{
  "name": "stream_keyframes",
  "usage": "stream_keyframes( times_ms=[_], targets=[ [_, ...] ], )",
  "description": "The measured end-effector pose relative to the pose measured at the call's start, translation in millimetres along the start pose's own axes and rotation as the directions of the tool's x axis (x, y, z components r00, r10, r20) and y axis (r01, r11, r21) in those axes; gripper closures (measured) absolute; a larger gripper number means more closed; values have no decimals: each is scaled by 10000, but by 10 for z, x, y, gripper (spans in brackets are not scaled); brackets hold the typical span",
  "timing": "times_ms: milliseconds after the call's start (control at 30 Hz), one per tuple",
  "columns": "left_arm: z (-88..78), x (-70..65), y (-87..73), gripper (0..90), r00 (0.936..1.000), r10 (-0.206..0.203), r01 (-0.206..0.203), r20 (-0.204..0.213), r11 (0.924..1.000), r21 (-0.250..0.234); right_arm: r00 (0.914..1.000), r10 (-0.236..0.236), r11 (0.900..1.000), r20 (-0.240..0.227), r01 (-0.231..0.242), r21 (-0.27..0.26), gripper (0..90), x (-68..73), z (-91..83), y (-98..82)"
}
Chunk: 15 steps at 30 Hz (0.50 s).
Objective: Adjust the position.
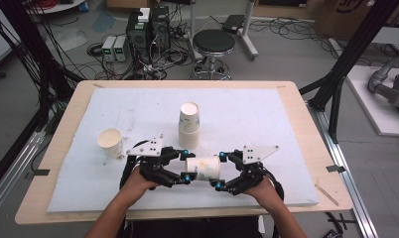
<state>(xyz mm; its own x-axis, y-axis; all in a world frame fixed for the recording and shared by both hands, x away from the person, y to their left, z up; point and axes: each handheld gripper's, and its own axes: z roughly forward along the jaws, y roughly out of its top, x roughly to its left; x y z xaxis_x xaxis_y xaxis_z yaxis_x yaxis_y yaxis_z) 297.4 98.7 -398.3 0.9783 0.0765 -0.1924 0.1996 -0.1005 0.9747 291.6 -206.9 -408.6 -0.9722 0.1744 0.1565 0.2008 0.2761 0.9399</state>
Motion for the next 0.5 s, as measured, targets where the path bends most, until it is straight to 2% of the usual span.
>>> stream_keyframes(
  times_ms=[300, 500],
  targets=[
    [-5, 10, -26, 368, 9999, -166, 166, 18, 9998, -143, 10000, -73, 9993, 49, 75, -364, 256, -2, -22, -5],
    [-4, 1, -46, 349, 9998, -197, 197, -39, 9998, 72, 9998, -197, 9995, 48, 198, -232, 265, 9, -25, 7]
  ],
)
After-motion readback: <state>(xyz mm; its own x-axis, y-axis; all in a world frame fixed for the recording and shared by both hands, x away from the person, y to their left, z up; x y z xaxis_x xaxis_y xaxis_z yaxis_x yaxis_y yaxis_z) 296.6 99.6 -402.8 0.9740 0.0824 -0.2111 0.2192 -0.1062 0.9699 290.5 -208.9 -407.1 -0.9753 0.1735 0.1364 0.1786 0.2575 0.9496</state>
